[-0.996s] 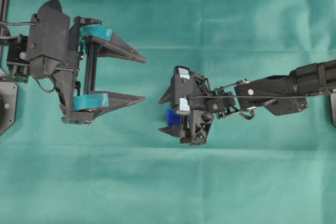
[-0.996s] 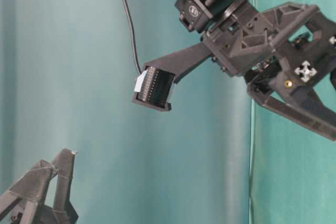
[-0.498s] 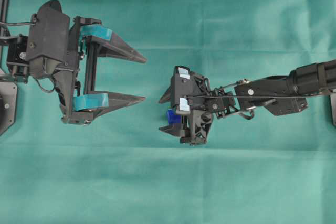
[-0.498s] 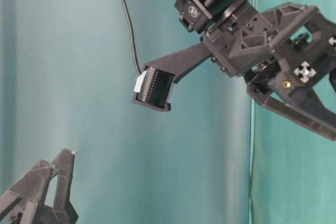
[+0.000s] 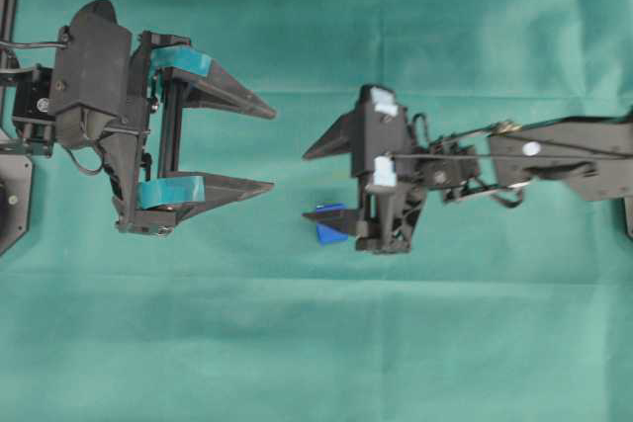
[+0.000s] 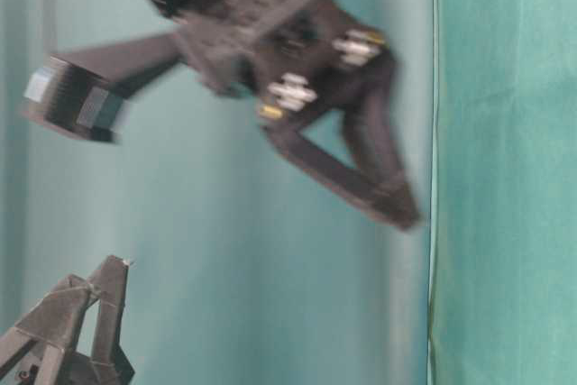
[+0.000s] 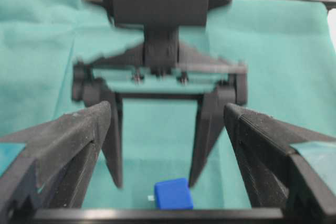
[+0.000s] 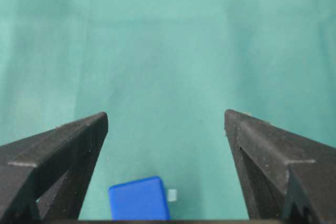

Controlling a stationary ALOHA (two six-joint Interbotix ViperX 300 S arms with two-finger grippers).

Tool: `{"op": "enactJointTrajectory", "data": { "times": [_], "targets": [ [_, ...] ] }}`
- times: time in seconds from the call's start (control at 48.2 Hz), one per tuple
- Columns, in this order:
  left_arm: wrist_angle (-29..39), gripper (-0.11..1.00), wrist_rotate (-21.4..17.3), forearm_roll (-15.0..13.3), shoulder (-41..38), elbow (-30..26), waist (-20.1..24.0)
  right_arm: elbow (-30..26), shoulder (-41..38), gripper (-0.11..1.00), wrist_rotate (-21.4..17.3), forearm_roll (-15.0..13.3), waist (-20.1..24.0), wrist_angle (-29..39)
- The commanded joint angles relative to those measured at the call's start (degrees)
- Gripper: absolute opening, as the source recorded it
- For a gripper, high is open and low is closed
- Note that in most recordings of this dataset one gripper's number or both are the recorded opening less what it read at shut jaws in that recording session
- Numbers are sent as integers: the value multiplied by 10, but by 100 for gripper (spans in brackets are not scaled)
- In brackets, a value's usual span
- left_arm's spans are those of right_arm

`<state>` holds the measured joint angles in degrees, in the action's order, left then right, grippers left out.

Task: Handover the blue block to the right arm after grasping it with the left arm, then place it in the designated position.
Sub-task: 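Open the right gripper to release the cube and retract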

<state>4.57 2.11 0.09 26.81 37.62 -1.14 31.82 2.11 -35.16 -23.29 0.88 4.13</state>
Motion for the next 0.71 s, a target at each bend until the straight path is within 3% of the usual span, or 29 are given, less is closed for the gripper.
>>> {"op": "enactJointTrajectory", "data": {
  "times": [0.0,0.415,0.685],
  "targets": [
    [-3,100,-1,-1,4,-15,2,-19,43,90,-1,-4,0,24],
    [-3,100,-1,-1,4,-15,1,-32,156,90,-1,-25,-1,102],
    [-3,100,-1,-1,4,-15,1,-32,209,90,0,-31,0,119]
  ]
}}
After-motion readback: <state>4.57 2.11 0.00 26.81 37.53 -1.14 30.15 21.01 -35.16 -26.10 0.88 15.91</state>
